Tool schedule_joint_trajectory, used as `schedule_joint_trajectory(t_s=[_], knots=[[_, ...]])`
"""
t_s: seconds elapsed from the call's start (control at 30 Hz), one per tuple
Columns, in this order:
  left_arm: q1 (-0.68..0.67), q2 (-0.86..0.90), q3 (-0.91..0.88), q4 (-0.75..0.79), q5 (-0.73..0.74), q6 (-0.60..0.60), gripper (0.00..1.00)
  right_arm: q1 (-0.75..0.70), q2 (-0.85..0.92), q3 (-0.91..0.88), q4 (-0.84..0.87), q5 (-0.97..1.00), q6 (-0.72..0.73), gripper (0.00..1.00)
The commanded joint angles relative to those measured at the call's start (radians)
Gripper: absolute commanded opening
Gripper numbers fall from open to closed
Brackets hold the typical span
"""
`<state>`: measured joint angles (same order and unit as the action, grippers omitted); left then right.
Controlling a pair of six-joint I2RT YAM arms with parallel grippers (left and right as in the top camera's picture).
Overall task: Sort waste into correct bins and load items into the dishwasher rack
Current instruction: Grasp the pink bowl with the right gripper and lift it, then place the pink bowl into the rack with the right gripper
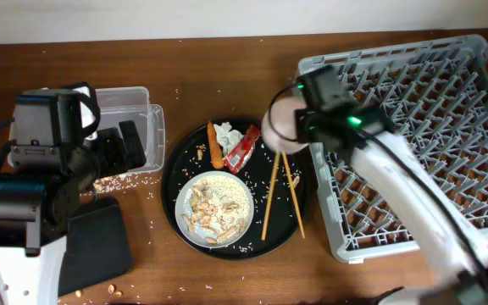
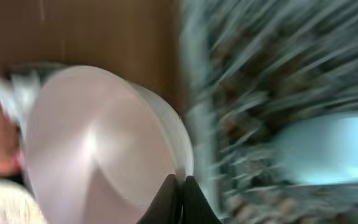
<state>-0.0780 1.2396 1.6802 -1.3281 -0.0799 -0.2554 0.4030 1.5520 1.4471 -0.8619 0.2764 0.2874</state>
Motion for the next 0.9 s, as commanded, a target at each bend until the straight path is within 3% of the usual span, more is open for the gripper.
schedule_joint_trajectory(t_s=[0.0,0.2,0.47,0.87], knots=[[0.005,-0.002,0.006,-0.001,-0.014,-0.013,0.99,0.002,-0.107,0.020,-0.003,0.380,0.002,0.04],[0.005,-0.002,0.006,-0.001,-0.014,-0.013,0.99,-0.059,-0.072,0.019,0.013,0.852,0.002,0.04],[0.005,-0.002,0.006,-0.001,-0.014,-0.013,0.99,-0.331,0.105,0.019,0.086,0.989,-0.028,0.04],[0.005,-0.002,0.006,-0.001,-0.014,-0.013,0.99,-0.366,0.109,0.019,0.032,0.629,0.010,0.04]])
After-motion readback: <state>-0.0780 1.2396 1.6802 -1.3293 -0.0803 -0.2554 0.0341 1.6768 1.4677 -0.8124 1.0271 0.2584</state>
